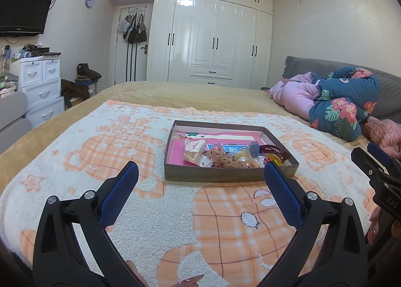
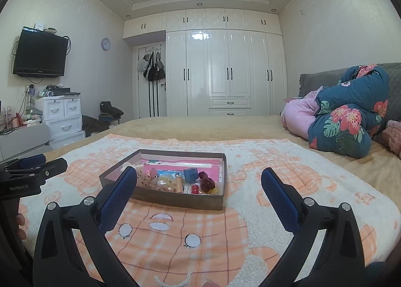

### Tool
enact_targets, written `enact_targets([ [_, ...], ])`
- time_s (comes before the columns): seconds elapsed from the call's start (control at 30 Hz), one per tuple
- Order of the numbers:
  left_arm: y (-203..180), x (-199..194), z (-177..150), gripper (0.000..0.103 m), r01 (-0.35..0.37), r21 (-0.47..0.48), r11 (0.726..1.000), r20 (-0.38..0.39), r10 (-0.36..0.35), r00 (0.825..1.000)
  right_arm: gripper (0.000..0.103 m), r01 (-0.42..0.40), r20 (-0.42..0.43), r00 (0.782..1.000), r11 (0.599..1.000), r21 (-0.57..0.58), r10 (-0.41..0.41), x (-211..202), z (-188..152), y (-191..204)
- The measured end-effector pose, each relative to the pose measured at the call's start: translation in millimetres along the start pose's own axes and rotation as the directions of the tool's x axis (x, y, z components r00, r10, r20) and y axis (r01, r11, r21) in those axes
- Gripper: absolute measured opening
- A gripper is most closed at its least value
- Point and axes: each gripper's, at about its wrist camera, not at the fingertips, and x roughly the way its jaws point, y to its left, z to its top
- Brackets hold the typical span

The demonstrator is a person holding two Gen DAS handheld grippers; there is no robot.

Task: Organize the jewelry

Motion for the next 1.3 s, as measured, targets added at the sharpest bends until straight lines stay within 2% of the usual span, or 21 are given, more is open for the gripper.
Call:
enact_targets([
  [1.3, -0.3, -0.5, -0.1, 0.092, 0.002, 0.002, 1.0, 0.003, -0.002, 1.0, 0.097, -0.002, -0.001, 1.0, 1.0, 0.002, 0.002, -1.0, -4.2, 1.7],
])
